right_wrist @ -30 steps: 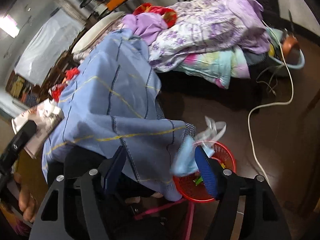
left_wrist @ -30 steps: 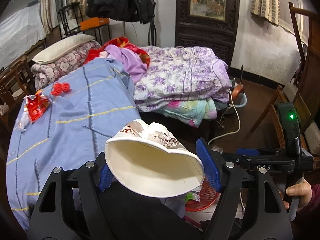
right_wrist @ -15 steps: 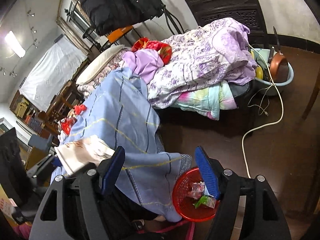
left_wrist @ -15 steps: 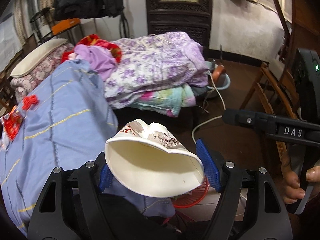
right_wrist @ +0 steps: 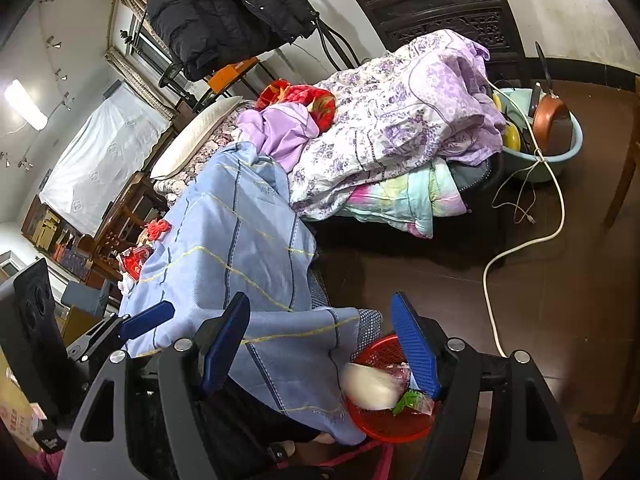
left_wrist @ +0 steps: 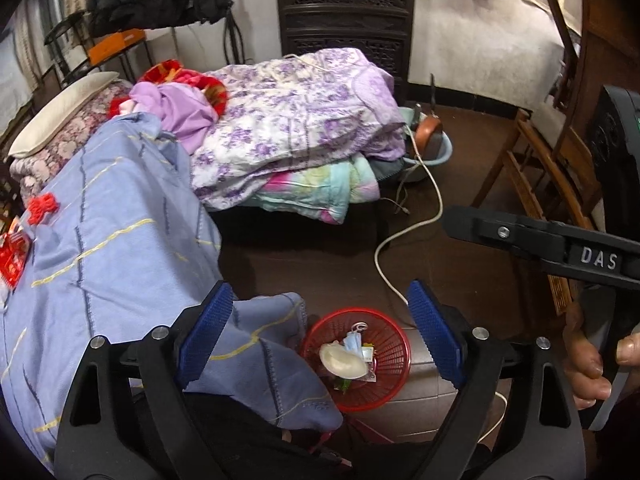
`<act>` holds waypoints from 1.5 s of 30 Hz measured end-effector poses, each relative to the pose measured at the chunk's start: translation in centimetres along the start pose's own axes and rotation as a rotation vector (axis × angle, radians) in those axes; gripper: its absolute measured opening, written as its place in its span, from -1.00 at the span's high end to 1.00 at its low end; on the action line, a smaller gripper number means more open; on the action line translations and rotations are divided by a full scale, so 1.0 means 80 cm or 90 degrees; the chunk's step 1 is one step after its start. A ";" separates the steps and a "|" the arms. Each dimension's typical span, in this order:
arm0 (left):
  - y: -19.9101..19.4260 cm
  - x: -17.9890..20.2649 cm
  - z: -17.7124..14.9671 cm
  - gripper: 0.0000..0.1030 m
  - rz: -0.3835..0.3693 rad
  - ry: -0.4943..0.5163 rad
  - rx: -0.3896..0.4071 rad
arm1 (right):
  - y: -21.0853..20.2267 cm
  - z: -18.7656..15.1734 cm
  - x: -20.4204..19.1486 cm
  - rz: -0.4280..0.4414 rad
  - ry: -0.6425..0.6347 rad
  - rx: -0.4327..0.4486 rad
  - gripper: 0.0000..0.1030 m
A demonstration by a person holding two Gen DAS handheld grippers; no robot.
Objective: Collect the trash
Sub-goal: 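Move both open grippers back over the remaining trash on the bedsheet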
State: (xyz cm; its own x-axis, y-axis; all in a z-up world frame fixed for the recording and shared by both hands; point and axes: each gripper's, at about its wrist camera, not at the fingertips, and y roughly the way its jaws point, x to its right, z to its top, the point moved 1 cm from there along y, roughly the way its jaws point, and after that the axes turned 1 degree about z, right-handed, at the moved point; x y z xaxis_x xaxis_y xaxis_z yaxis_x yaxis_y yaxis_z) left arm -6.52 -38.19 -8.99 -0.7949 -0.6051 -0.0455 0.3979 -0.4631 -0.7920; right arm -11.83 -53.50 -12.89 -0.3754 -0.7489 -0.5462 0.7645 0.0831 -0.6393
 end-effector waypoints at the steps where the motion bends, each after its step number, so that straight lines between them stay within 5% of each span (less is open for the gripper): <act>1: -0.004 -0.006 -0.001 -0.69 0.005 -0.008 0.003 | -0.001 0.000 -0.003 0.001 -0.003 0.001 -0.39; 15: -0.086 -0.068 -0.015 -0.80 0.064 -0.092 0.078 | -0.033 -0.001 -0.099 0.043 -0.099 0.030 -0.63; 29: -0.196 -0.155 -0.079 -0.85 0.137 -0.205 0.172 | -0.065 -0.025 -0.242 0.102 -0.234 0.055 -0.73; 35: -0.210 -0.226 -0.121 -0.86 0.155 -0.285 0.172 | -0.036 -0.043 -0.309 0.122 -0.274 0.031 -0.76; 45: -0.192 -0.369 -0.178 -0.86 0.198 -0.427 0.124 | 0.091 -0.066 -0.373 0.104 -0.285 -0.061 -0.76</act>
State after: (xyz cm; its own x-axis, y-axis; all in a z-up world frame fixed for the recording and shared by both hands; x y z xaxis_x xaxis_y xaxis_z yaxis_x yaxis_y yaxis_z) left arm 4.31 -4.05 -4.16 -0.2090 -0.9612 0.1803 0.6813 -0.2753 -0.6783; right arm 2.19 -27.06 -4.13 0.0241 -0.9288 -0.3699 0.7350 0.2673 -0.6231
